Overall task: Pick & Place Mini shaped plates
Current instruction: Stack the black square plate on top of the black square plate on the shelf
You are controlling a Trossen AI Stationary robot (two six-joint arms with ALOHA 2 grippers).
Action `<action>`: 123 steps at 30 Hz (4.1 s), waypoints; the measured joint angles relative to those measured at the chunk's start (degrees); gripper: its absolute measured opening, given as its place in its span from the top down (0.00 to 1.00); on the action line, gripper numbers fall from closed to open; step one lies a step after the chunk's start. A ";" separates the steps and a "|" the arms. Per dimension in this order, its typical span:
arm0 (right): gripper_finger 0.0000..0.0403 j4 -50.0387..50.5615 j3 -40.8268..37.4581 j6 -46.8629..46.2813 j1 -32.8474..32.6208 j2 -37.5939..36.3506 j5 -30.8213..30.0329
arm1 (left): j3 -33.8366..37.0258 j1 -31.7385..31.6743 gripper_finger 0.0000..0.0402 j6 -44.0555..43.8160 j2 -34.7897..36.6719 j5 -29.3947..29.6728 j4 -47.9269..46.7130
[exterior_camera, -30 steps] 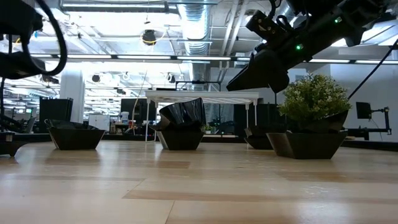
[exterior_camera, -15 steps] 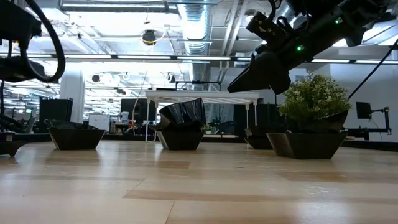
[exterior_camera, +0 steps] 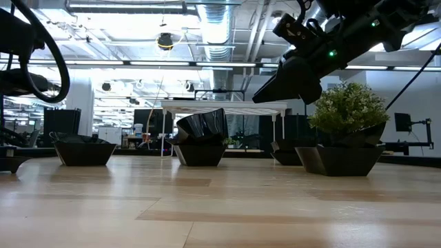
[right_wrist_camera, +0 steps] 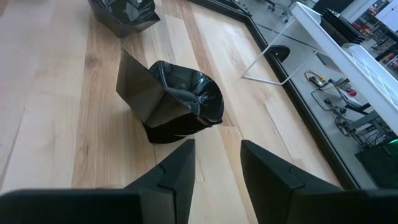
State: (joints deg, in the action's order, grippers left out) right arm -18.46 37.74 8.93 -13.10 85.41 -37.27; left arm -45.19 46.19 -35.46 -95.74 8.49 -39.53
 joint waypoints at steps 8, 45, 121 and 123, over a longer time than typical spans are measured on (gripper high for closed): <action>0.69 0.00 0.00 0.00 0.00 0.00 0.01 | 0.00 0.00 0.73 0.00 0.00 -0.02 -0.04; 0.69 0.00 -0.02 0.02 0.00 0.00 0.03 | 3.15 0.00 0.97 -2.32 0.11 0.35 3.27; 0.69 3.30 -0.02 2.12 3.50 0.00 4.32 | -18.27 -67.36 0.98 65.59 5.43 23.02 24.76; 0.69 3.29 -0.02 2.13 3.50 0.00 4.32 | -18.27 -67.36 0.98 65.64 4.62 23.04 24.56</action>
State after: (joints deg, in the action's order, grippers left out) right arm -15.17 37.71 11.06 -9.61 85.41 -32.95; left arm -63.46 -21.17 30.18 -91.12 31.53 -14.97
